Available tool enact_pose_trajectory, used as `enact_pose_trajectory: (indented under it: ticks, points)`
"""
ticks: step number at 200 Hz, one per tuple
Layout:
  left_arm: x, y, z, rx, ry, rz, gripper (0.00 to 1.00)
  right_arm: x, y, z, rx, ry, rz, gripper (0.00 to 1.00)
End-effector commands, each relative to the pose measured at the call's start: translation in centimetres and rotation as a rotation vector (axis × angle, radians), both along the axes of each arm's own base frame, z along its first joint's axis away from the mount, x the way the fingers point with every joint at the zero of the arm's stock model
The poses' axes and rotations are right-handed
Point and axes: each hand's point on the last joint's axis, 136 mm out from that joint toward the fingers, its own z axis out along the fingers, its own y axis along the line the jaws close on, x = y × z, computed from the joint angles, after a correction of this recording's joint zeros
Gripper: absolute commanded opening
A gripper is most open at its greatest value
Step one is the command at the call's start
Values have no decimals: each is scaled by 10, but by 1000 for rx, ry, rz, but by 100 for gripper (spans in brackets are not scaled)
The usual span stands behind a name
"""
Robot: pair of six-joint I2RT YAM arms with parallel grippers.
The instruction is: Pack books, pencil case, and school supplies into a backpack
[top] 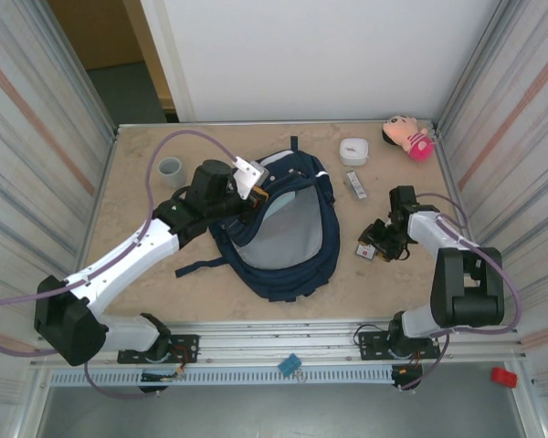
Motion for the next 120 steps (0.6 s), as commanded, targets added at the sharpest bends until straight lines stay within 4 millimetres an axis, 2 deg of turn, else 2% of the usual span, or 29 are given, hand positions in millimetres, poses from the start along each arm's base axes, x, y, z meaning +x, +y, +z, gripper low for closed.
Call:
enact_pose_trajectory:
  ticks: [1, 17, 50, 90, 120]
  points:
    - [6, 12, 31, -58, -79, 51, 0, -13, -12, 19, -81, 43, 58, 71]
    - [6, 11, 30, -59, -78, 49, 0, -15, -17, 22, -140, 66, 92, 81]
    - [5, 11, 31, -59, -79, 47, 0, -6, -16, 17, -185, 98, 194, 87]
    - [6, 12, 30, -55, -77, 52, 0, 10, 2, -4, -145, 146, 252, 86]
    - [6, 12, 30, -54, -75, 52, 0, 16, 8, -16, -156, 178, 281, 84]
